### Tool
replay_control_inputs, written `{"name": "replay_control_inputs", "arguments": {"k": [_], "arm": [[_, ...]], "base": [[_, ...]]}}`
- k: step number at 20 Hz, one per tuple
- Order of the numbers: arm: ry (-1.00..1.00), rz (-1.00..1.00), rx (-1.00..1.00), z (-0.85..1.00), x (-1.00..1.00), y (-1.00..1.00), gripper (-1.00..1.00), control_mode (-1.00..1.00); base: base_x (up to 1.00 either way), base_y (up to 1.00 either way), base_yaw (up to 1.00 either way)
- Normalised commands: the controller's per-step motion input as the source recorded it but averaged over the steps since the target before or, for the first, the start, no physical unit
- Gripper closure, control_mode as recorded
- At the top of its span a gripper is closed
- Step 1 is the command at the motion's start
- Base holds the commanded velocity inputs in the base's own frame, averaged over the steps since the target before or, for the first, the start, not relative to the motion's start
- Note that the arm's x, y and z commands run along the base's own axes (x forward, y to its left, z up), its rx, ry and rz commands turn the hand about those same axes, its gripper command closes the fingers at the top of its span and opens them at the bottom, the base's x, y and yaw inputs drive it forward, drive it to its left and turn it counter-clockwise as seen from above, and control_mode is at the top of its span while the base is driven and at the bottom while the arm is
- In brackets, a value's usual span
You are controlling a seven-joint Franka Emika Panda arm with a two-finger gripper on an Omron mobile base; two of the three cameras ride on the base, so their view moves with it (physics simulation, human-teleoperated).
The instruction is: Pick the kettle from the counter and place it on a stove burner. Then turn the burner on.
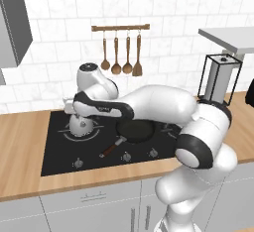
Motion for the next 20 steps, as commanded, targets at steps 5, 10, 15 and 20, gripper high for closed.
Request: {"name": "replay_control_inputs", "arguments": {"k": [5,10,15,20], "arm": [[0.21,0.0,-0.07,0.0,-0.61,0.02,-1.0,-1.0],[0.09,0.07,-0.03,-0.15,-0.26,0.26,-1.0,-1.0],[0.09,0.13,-0.01,-0.43,-0.07,0.2,-1.0,-1.0],[0.02,0.04,-0.01,-0.08,-0.06,0.13,-1.0,-1.0]], "base": [[0.0,0.0,0.0],[0.0,0.0,0.0],[0.0,0.0,0.0],[0.0,0.0,0.0]]}}
